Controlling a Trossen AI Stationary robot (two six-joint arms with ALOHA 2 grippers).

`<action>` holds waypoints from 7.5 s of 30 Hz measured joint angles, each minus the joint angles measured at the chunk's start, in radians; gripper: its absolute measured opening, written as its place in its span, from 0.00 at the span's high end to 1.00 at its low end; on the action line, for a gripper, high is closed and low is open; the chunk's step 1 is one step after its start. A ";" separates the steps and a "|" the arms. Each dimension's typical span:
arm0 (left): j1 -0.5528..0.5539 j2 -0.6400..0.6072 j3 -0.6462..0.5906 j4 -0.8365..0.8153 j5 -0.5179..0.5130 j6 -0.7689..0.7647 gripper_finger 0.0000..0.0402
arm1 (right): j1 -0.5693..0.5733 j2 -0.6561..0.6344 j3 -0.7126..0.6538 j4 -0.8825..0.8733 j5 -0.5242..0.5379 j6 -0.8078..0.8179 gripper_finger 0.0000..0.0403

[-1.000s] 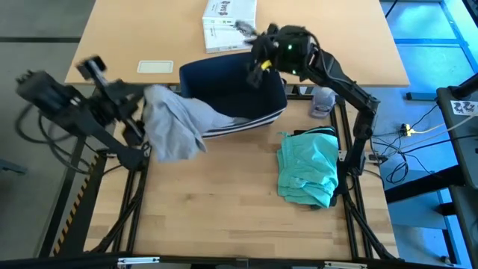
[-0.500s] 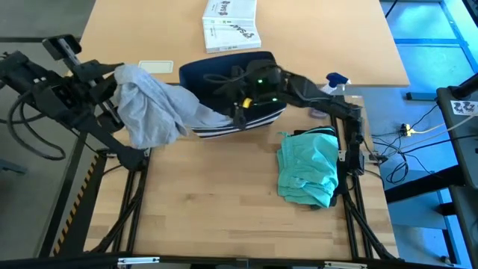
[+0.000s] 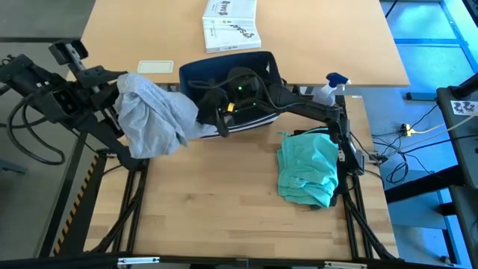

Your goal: Fold Laundry from Bin

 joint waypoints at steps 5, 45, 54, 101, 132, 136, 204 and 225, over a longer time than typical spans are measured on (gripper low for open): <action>0.000 -0.002 0.000 0.002 -0.005 -0.015 1.00 | 0.000 0.001 0.000 0.015 -0.129 -0.015 0.82; 0.000 -0.002 -0.001 -0.030 -0.088 -0.074 1.00 | 0.123 0.002 -0.033 -0.012 0.480 -0.057 0.09; 0.000 -0.002 -0.001 -0.052 -0.098 -0.094 1.00 | 0.115 0.004 0.001 0.006 0.486 -0.160 0.84; -0.013 0.026 -0.368 -0.642 -0.100 -0.907 0.83 | 0.378 -0.293 -0.273 -0.218 0.492 -0.057 1.00; 0.208 -0.094 -1.151 -0.108 -0.166 -1.167 0.73 | 0.373 -0.294 -0.978 0.378 0.473 0.136 0.67; 0.368 -0.094 -1.183 -0.105 -0.155 -1.164 0.68 | 0.372 -0.294 -0.978 0.378 0.485 0.137 0.58; 0.702 -0.022 -1.137 -0.042 0.435 -1.010 0.68 | 0.372 -0.294 -0.980 0.295 0.518 0.131 0.55; 0.756 -0.079 -1.133 0.056 0.222 -0.657 0.56 | 0.372 -0.293 -0.980 0.326 0.518 0.141 0.55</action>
